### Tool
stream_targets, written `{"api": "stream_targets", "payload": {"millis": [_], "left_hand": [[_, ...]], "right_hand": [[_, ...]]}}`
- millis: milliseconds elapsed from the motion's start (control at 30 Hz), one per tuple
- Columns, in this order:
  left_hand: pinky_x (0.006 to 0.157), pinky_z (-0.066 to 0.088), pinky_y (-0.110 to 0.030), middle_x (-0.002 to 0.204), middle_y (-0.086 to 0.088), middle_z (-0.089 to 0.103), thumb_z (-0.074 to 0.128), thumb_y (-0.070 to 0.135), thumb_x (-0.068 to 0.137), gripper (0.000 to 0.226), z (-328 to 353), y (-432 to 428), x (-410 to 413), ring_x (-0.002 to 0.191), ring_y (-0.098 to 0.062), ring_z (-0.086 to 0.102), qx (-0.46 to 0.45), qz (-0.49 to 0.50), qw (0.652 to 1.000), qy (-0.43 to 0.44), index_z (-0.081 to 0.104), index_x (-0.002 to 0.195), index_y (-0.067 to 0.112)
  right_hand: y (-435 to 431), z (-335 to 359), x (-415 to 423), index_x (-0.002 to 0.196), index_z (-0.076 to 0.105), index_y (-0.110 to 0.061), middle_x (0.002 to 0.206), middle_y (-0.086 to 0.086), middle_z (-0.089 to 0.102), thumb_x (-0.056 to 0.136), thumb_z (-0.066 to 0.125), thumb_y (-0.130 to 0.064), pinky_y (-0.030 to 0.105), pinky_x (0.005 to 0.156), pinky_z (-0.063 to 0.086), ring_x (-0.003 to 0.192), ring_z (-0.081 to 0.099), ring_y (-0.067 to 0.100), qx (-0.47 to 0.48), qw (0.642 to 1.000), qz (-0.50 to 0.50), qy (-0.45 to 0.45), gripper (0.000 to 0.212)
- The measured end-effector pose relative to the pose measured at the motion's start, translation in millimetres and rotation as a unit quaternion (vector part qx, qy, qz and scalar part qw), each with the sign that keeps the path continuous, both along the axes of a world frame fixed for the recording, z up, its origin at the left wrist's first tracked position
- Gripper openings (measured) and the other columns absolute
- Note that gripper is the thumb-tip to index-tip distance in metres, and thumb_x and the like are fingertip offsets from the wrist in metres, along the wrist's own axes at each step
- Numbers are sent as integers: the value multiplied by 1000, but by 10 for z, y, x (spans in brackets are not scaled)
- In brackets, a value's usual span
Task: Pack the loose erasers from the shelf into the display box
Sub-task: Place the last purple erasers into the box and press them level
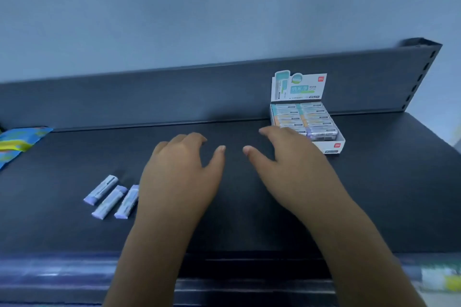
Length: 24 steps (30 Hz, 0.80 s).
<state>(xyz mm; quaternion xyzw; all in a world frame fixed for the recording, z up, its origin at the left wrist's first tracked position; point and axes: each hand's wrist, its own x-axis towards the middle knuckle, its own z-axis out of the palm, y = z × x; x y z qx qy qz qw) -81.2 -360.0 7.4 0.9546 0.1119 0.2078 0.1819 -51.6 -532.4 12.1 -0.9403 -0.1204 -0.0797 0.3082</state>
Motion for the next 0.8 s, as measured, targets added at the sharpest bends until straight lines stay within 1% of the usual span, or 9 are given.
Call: {"api": "stream_targets", "payload": {"millis": [133, 233, 300, 367, 500, 600, 700, 767, 800], "left_hand": [[89, 49, -37, 117, 9, 68, 53, 57, 91, 43, -7, 462, -109, 116, -19, 58, -18, -22, 1000, 7, 67, 118, 26], [89, 50, -39, 115, 10, 67, 56, 55, 92, 36, -44, 846, -190, 114, -18, 58, -43, -34, 998, 14, 66, 115, 28], [89, 50, -37, 119, 14, 66, 59, 55, 91, 38, -60, 1108, -231, 116, -14, 57, -64, -38, 997, 24, 64, 120, 31], [86, 47, -31, 122, 14, 65, 68, 48, 87, 40, -68, 1358, -258, 116, -11, 58, -81, -43, 995, 39, 63, 123, 33], [84, 46, -29, 121, 15, 66, 76, 30, 82, 46, -95, 1754, -287, 105, -9, 60, -84, -46, 993, 66, 63, 126, 36], [83, 50, -32, 111, 15, 66, 73, 32, 82, 54, -153, 1951, -290, 100, -12, 61, -86, -48, 990, 96, 56, 132, 41], [81, 54, -37, 102, 15, 63, 69, 43, 81, 58, -249, 2080, -278, 98, -14, 60, -70, -48, 991, 107, 51, 137, 42], [81, 53, -38, 102, 12, 60, 69, 51, 79, 50, -306, 2124, -282, 100, -16, 57, -57, -35, 992, 103, 57, 127, 39], [79, 52, -38, 100, 11, 59, 69, 56, 77, 43, -326, 2136, -289, 97, -17, 57, -51, -27, 993, 99, 62, 115, 37]], "right_hand": [[452, -91, -88, 142, 51, -25, 139, -8, 54, 97, 51, -53, 35, 102, 42, 131, 46, 14, -9, 1000, 6, 3, 53], [825, -170, -150, 137, 56, -26, 136, -9, 55, 96, 54, -51, 34, 105, 42, 130, 47, 13, -11, 1000, 17, 0, 48], [1076, -201, -197, 134, 59, -27, 132, -10, 57, 95, 56, -50, 34, 104, 43, 127, 49, 13, -19, 999, 31, 0, 45], [1318, -210, -239, 128, 62, -27, 124, -9, 60, 94, 58, -48, 36, 100, 46, 120, 52, 13, -24, 998, 55, -5, 40], [1734, -211, -315, 127, 64, -27, 124, -13, 59, 96, 59, -34, 33, 96, 48, 116, 54, 10, -29, 993, 111, -6, 32], [1978, -214, -374, 117, 69, -23, 117, -8, 61, 91, 48, -17, 39, 89, 52, 107, 57, 16, -44, 990, 137, 11, 34], [2165, -247, -425, 101, 70, -22, 104, -7, 59, 82, 35, -26, 40, 82, 52, 98, 56, 17, -64, 990, 127, 19, 40], [2240, -292, -439, 92, 68, -26, 98, -10, 55, 91, 45, -36, 35, 80, 50, 97, 52, 13, -89, 992, 87, -2, 26], [2269, -308, -448, 88, 66, -27, 96, -10, 53, 92, 54, -41, 32, 78, 48, 97, 48, 10, -89, 994, 60, -20, 19]]}}
